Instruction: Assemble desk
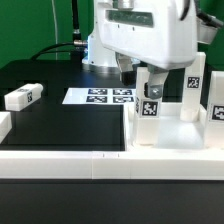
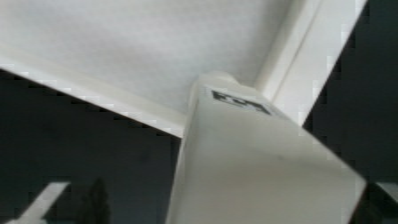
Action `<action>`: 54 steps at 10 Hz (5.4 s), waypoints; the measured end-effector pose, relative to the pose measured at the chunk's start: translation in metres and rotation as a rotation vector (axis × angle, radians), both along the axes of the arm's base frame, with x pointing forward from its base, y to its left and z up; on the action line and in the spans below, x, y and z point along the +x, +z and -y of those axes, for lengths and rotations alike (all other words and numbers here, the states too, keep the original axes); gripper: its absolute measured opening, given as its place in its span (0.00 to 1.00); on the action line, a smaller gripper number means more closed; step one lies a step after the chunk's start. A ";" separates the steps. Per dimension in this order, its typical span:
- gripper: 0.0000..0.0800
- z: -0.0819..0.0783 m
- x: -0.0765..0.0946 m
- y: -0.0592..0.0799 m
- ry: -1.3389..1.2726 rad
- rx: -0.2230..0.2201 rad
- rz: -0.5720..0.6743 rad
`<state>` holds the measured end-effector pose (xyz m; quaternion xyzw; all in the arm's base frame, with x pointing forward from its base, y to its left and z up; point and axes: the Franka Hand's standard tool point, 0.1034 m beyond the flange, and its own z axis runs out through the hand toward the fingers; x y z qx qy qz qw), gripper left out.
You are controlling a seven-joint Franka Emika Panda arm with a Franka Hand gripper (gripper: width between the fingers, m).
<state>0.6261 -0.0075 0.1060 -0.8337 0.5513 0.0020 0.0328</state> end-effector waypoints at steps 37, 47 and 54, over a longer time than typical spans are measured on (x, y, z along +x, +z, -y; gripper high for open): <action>0.36 -0.012 0.004 -0.003 -0.325 0.000 0.002; 0.81 -0.005 0.003 -0.003 0.687 -0.044 0.030; 0.80 -0.008 0.004 0.000 1.134 -0.108 0.004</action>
Offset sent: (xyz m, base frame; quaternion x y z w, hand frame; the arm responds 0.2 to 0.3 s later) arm 0.0046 0.0108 0.0036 -0.0095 -0.0222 -0.3377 0.9409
